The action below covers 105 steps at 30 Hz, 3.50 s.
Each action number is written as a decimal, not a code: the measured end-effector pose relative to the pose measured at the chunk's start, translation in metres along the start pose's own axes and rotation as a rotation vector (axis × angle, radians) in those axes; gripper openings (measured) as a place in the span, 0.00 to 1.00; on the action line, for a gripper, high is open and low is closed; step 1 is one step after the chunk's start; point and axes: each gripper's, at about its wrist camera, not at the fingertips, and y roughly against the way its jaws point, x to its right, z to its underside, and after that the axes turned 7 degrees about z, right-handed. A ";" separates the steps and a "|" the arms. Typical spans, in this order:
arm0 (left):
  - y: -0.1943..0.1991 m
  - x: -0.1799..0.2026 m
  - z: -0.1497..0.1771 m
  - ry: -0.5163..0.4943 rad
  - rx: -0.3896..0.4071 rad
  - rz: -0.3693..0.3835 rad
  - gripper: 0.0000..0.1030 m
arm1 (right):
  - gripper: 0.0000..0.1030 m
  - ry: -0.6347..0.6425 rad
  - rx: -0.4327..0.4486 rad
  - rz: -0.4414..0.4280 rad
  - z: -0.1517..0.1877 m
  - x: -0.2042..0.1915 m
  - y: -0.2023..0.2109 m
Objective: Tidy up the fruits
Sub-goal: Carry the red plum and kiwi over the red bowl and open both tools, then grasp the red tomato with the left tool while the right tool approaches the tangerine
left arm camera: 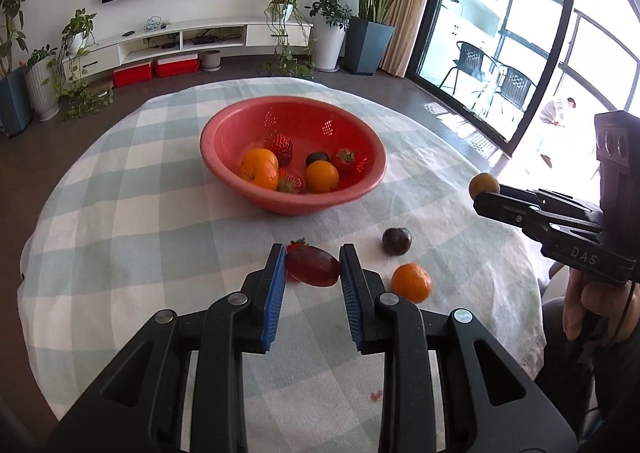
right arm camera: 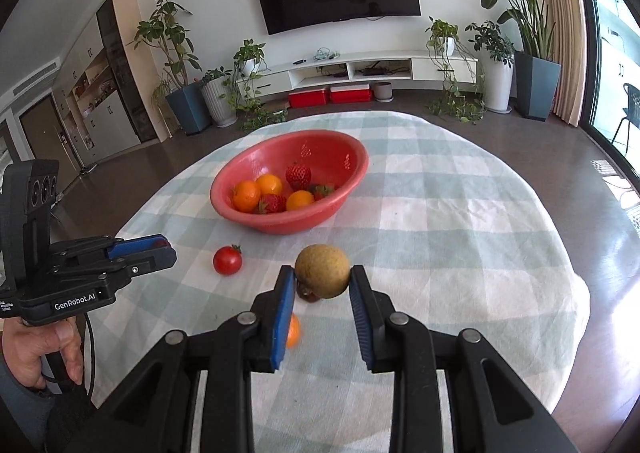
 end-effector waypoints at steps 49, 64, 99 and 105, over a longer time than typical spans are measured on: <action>-0.115 -0.052 -0.087 -0.036 -0.056 -0.076 0.58 | 0.36 0.188 -0.143 0.062 -0.065 -0.033 -0.141; -0.046 -0.029 -0.066 -0.066 0.036 -0.065 0.88 | 0.58 0.129 -0.005 0.016 -0.042 -0.034 -0.060; -0.110 -0.033 0.004 -0.122 -0.232 0.000 0.39 | 0.61 -0.110 -0.057 -0.020 0.059 -0.007 -0.028; -0.109 -0.033 0.003 -0.119 -0.224 0.007 0.34 | 0.60 -0.093 -0.067 -0.017 0.060 -0.010 -0.028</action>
